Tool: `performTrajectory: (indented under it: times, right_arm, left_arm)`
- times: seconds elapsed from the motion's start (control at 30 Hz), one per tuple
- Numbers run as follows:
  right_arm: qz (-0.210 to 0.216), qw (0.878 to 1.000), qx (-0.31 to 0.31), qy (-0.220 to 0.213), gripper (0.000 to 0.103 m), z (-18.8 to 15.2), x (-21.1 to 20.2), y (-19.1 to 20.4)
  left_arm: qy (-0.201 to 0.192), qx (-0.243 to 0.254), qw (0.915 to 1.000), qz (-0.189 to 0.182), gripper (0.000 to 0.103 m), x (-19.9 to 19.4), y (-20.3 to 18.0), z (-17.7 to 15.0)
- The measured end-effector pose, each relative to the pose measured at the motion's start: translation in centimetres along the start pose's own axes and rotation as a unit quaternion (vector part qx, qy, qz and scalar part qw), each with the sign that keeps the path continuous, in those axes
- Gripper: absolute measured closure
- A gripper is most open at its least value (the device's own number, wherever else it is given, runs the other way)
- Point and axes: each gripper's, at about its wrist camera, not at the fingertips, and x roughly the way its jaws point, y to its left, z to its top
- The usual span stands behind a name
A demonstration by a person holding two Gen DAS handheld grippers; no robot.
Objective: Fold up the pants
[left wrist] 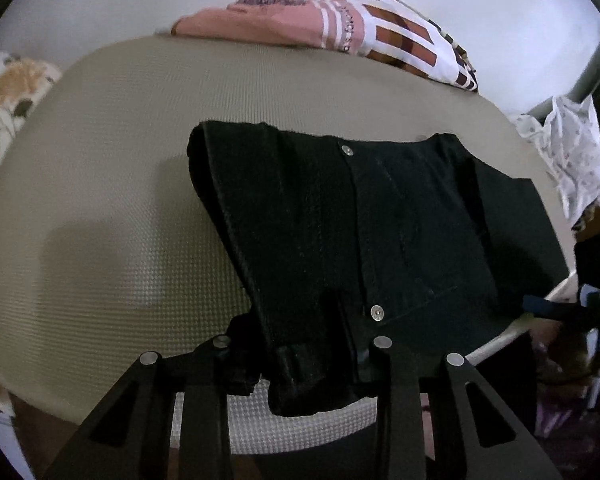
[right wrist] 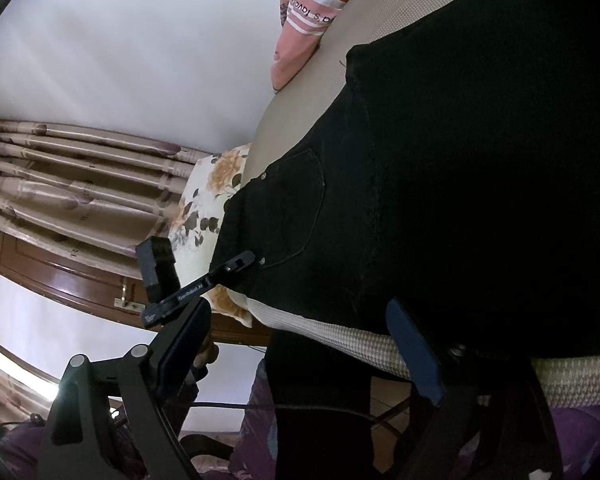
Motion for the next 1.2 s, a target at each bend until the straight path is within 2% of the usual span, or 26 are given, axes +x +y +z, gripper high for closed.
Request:
performTrajectory:
  times: [0.27, 0.67, 0.9, 1.2]
  right_arm:
    - [0.002, 1.000, -0.003, 0.000, 0.015, 0.0, -0.1, -0.1]
    - [-0.005, 1.000, -0.020, -0.001, 0.016, 0.0, 0.0, 0.3]
    - [-0.001, 1.000, -0.018, -0.005, 0.015, 0.0, -0.1, 0.2]
    - [0.004, 1.000, -0.014, -0.015, 0.015, 0.0, -0.4, 0.1]
  left_arm:
    - [-0.034, 0.038, 0.9975, 0.049, 0.071, -1.6, -2.7, -0.2]
    - [-0.072, 0.055, 0.9935, 0.069, 0.071, -3.8, -5.4, 0.2]
    - [-0.093, 0.056, 0.9929, 0.049, 0.071, -5.6, -6.9, 0.8]
    - [-0.095, 0.028, 0.9950, 0.012, 0.072, -6.6, -7.1, 1.6]
